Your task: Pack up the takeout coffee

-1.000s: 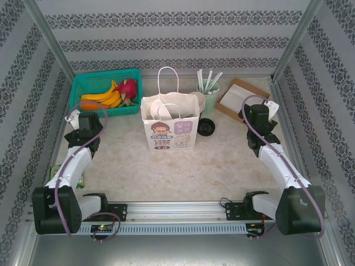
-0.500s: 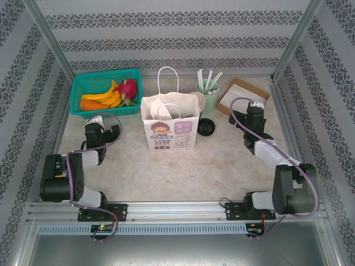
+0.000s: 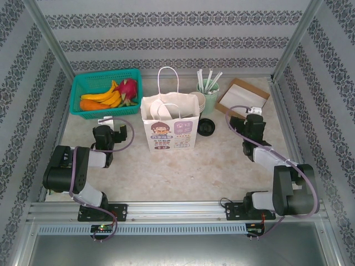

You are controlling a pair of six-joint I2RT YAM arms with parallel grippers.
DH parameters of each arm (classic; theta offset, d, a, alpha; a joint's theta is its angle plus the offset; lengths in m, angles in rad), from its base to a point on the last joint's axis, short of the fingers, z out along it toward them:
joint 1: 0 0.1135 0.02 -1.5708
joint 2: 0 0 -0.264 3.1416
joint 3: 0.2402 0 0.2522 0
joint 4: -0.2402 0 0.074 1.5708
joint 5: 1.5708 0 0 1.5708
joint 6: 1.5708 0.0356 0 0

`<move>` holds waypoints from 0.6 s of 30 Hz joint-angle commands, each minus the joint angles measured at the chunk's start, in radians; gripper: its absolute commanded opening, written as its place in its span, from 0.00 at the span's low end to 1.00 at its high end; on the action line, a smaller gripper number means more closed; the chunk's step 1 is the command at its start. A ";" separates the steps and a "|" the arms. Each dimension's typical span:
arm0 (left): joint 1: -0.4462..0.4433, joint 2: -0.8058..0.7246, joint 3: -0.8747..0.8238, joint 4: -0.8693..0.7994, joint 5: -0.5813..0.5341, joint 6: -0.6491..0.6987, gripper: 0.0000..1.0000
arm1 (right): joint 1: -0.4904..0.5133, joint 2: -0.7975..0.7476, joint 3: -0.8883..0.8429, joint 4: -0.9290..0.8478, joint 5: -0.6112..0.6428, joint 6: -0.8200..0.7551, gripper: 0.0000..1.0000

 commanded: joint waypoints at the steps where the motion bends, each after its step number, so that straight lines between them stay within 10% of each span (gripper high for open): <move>1: -0.009 -0.004 0.010 0.053 -0.042 -0.008 1.00 | -0.010 0.050 -0.012 0.192 -0.011 -0.072 0.98; 10: -0.009 -0.004 0.009 0.053 -0.036 -0.005 1.00 | 0.017 0.169 -0.147 0.531 -0.049 -0.121 0.98; 18: -0.009 -0.005 0.010 0.051 -0.032 -0.004 1.00 | 0.011 0.174 -0.091 0.454 -0.008 -0.098 0.98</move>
